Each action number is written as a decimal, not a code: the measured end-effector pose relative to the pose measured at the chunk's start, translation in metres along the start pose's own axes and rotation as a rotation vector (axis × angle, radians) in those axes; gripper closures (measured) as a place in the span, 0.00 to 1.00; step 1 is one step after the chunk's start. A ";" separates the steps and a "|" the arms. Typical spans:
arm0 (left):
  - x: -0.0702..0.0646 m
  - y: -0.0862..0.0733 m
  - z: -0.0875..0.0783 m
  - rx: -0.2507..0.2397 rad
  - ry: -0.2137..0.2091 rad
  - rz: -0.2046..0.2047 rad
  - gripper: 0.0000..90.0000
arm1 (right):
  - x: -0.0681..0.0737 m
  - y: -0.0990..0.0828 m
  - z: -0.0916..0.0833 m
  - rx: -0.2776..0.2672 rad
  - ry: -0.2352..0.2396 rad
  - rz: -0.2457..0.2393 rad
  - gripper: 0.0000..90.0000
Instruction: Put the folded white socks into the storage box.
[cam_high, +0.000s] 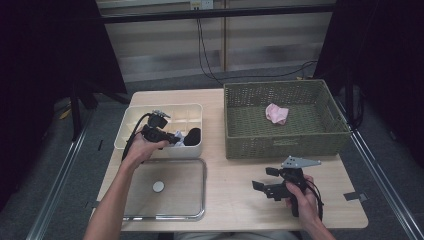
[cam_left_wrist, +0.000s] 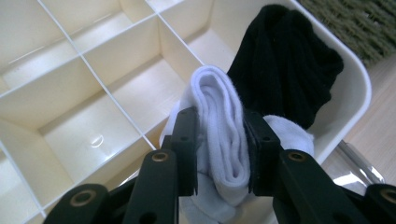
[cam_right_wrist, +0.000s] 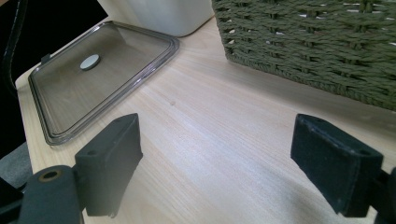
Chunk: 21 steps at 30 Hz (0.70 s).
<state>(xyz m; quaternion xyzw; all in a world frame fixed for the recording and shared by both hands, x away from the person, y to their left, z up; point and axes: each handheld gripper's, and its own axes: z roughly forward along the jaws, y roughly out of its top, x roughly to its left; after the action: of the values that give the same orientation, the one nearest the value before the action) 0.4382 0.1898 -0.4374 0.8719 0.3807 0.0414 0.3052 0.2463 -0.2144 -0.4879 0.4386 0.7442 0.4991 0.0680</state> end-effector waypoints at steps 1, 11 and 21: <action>0.000 0.000 0.002 0.024 0.004 0.028 0.78 | 0.000 0.000 0.000 -0.002 -0.001 0.002 0.18; -0.002 -0.001 0.015 0.065 0.016 0.025 0.80 | -0.001 0.000 0.000 0.002 0.000 0.006 0.18; 0.002 -0.006 0.012 0.000 -0.006 0.012 0.75 | -0.002 0.000 0.000 0.001 -0.006 0.013 0.18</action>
<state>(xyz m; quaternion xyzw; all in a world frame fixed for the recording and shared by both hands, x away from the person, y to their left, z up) 0.4393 0.1882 -0.4510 0.8744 0.3745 0.0407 0.3060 0.2474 -0.2158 -0.4881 0.4452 0.7412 0.4979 0.0669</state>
